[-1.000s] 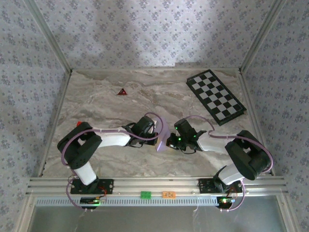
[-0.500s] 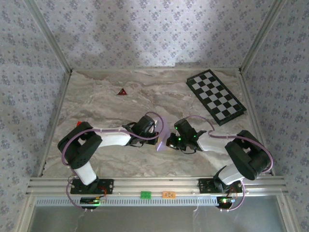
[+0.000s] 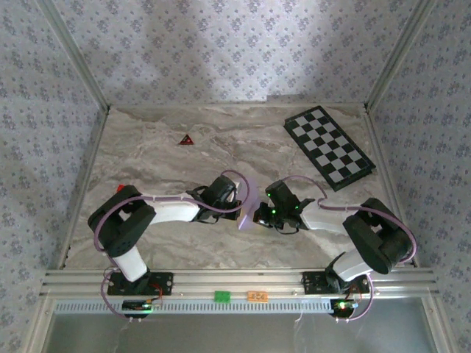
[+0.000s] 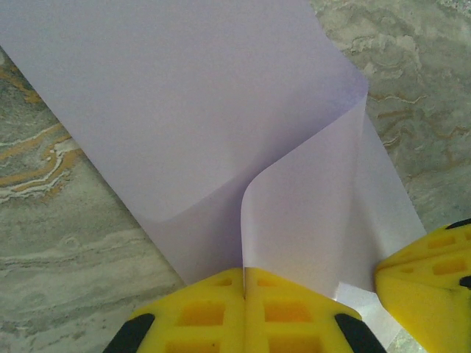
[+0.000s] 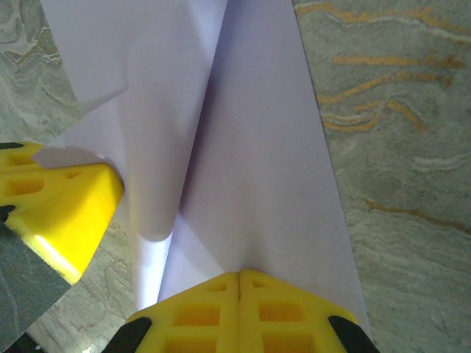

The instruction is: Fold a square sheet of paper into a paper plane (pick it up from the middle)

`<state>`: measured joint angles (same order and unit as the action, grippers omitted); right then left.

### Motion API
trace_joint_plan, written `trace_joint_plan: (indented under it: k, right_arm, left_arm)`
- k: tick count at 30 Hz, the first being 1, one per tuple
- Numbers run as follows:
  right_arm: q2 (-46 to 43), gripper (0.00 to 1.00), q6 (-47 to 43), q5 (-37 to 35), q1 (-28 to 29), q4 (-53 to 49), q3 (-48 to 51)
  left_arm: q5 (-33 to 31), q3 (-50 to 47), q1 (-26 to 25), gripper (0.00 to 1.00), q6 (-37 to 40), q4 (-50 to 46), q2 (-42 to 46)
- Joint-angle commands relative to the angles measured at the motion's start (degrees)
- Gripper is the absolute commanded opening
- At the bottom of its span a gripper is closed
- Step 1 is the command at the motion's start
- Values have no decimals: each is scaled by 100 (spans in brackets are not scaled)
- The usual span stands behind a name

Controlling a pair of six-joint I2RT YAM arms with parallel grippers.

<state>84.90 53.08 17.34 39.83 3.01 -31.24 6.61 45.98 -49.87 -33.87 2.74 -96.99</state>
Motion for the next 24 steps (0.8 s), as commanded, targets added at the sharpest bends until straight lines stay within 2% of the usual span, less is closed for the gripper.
trace_joint_plan:
  k: [1, 15, 24]
  right_arm:
    - [187, 0, -122, -178, -9, -535, 70]
    - [112, 1, -150, -131, -47, -552, 27]
    - [-595, 7, 37, 219, -412, -98, 83]
  left_arm:
    - [-16, 149, 43, 0, 47, -82, -137]
    - [192, 103, 45, 0, 77, -153, -311]
    - [327, 87, 38, 0, 21, -185, -345]
